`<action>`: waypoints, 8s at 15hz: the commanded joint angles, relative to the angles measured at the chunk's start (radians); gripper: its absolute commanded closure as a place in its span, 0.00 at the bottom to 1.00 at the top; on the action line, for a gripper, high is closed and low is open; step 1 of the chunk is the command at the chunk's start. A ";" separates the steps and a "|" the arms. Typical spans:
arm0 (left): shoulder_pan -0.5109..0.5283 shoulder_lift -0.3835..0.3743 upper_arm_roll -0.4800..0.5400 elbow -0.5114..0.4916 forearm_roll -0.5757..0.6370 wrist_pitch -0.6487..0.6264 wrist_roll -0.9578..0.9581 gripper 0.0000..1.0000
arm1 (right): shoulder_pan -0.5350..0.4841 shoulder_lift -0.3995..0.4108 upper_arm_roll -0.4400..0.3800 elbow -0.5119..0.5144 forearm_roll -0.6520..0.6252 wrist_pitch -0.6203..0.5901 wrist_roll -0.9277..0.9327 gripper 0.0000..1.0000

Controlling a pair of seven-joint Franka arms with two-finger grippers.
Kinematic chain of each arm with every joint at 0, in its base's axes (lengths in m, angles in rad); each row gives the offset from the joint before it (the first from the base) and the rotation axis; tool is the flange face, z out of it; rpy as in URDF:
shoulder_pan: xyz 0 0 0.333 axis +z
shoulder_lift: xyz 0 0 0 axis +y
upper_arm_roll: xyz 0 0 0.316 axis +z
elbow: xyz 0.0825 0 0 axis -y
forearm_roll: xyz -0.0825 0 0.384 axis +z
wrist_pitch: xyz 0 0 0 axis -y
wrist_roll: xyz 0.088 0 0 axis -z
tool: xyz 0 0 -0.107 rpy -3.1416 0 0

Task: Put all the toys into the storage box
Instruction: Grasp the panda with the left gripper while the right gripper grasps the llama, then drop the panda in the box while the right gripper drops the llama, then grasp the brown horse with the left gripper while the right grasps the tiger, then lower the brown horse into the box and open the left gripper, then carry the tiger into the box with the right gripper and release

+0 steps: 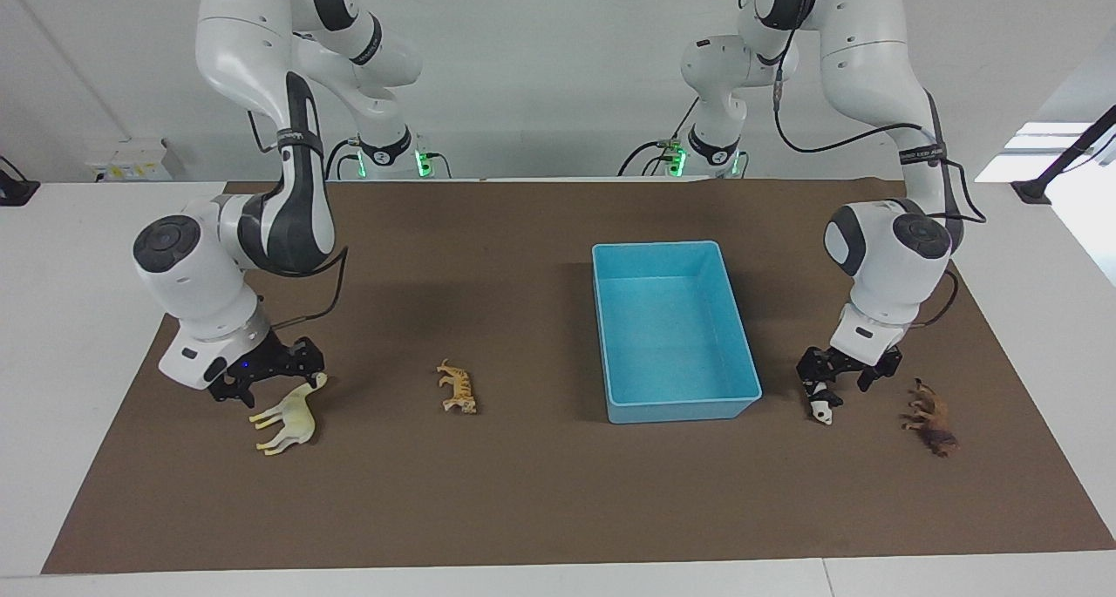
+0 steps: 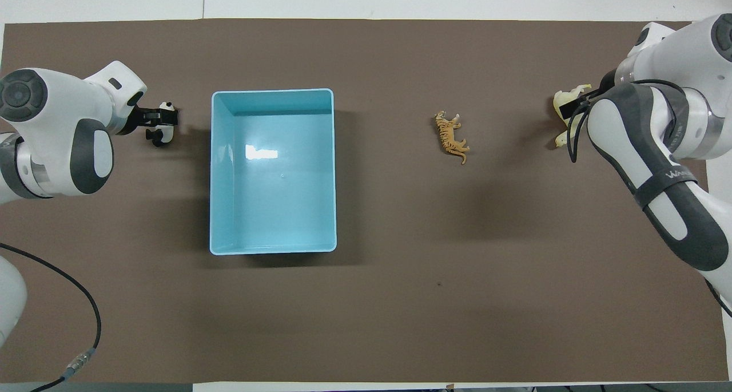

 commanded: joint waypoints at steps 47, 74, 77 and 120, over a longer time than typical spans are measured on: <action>0.167 0.181 0.004 0.368 0.020 0.010 0.272 0.00 | 0.811 0.097 -0.004 0.432 -0.023 -0.355 1.024 1.00; 0.189 0.301 0.032 0.344 -0.091 0.160 0.186 0.80 | 0.393 -0.088 -0.015 -0.155 -0.010 0.112 0.574 0.00; 0.175 0.304 0.032 0.381 -0.097 0.115 0.180 0.86 | 0.370 -0.062 -0.013 -0.218 -0.013 0.231 0.538 0.00; -0.042 -0.420 0.027 0.205 -0.056 -0.906 -0.088 0.00 | 0.902 0.155 -0.010 0.391 -0.045 -0.204 1.350 0.00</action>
